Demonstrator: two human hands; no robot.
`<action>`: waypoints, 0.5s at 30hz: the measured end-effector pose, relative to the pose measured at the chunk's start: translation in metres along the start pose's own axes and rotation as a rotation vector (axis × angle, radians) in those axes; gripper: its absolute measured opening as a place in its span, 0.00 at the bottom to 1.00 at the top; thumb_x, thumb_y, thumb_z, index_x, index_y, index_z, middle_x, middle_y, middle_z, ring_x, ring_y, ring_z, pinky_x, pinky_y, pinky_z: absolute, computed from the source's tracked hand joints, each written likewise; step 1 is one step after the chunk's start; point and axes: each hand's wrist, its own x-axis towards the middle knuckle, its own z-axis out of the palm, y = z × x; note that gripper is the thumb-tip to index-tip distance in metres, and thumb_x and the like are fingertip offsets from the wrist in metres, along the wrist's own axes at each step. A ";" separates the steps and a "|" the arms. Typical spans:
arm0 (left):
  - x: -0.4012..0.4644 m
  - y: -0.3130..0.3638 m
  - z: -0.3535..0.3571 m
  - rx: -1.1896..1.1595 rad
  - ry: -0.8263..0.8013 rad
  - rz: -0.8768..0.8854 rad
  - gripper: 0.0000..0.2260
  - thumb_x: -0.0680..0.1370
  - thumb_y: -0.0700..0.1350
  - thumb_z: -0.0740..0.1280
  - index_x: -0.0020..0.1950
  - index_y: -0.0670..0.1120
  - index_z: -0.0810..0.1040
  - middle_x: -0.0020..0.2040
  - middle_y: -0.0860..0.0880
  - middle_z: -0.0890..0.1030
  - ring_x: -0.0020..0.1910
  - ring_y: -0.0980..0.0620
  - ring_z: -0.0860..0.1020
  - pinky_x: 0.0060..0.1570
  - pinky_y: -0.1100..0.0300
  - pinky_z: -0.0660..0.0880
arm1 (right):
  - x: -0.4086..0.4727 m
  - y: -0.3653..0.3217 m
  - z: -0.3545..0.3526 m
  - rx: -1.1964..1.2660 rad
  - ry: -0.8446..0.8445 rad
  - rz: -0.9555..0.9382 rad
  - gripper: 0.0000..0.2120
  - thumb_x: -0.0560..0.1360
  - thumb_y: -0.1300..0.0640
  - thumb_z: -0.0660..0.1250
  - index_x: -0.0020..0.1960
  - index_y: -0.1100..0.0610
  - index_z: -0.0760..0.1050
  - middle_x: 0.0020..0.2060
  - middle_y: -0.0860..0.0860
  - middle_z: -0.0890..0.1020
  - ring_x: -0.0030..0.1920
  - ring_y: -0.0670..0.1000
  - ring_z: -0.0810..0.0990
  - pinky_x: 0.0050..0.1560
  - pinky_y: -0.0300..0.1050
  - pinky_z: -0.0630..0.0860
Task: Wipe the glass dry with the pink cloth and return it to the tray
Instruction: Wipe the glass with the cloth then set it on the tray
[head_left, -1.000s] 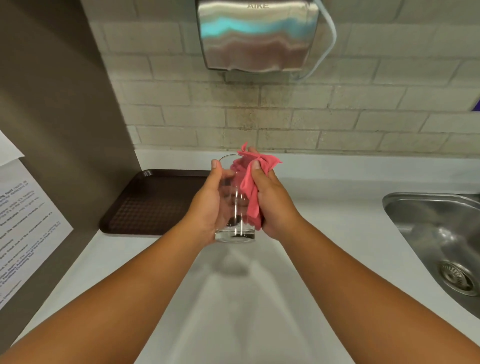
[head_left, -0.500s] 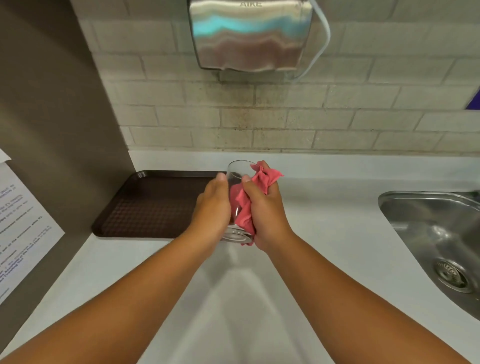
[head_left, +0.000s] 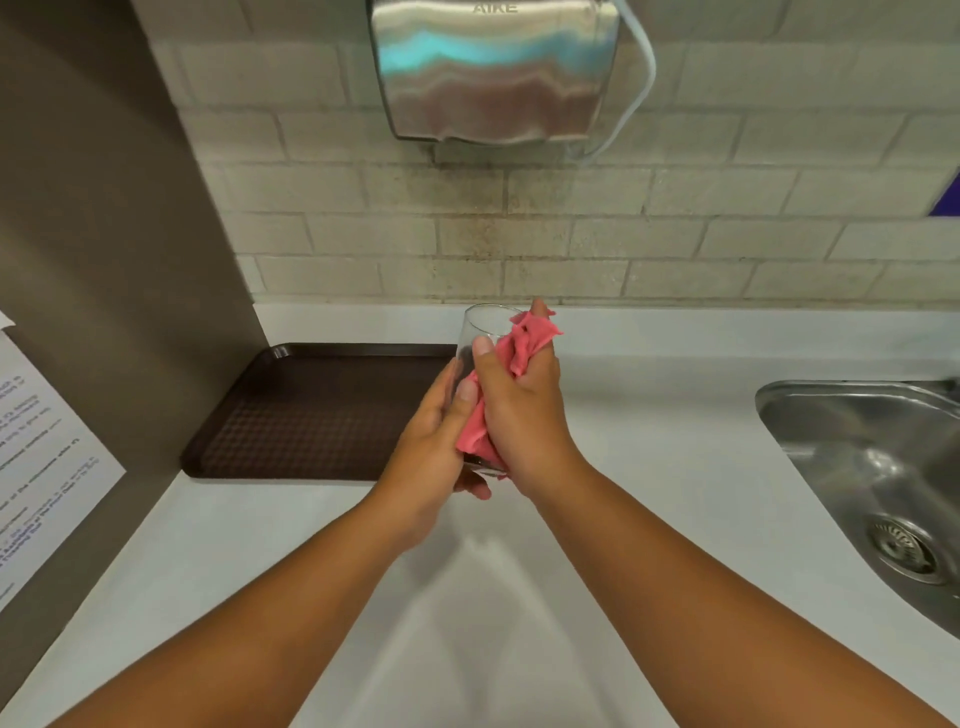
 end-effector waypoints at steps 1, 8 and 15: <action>0.000 0.002 -0.002 -0.041 -0.032 -0.018 0.28 0.78 0.71 0.63 0.79 0.69 0.70 0.59 0.51 0.89 0.41 0.49 0.88 0.28 0.56 0.78 | 0.003 -0.002 -0.003 0.099 0.002 0.038 0.38 0.80 0.45 0.70 0.84 0.39 0.54 0.73 0.45 0.71 0.69 0.46 0.78 0.71 0.47 0.75; 0.001 0.003 -0.004 -0.239 -0.185 -0.148 0.29 0.78 0.70 0.59 0.74 0.58 0.80 0.48 0.41 0.87 0.39 0.44 0.84 0.30 0.57 0.79 | 0.024 -0.008 -0.017 0.427 -0.018 0.279 0.23 0.78 0.39 0.71 0.66 0.52 0.75 0.56 0.61 0.85 0.57 0.63 0.87 0.65 0.65 0.82; 0.004 0.002 0.009 -0.345 -0.038 -0.106 0.22 0.83 0.68 0.57 0.64 0.64 0.86 0.49 0.46 0.90 0.40 0.46 0.86 0.33 0.56 0.81 | 0.017 -0.005 -0.014 0.183 -0.028 0.142 0.21 0.85 0.35 0.55 0.70 0.45 0.74 0.53 0.49 0.89 0.53 0.47 0.88 0.62 0.52 0.84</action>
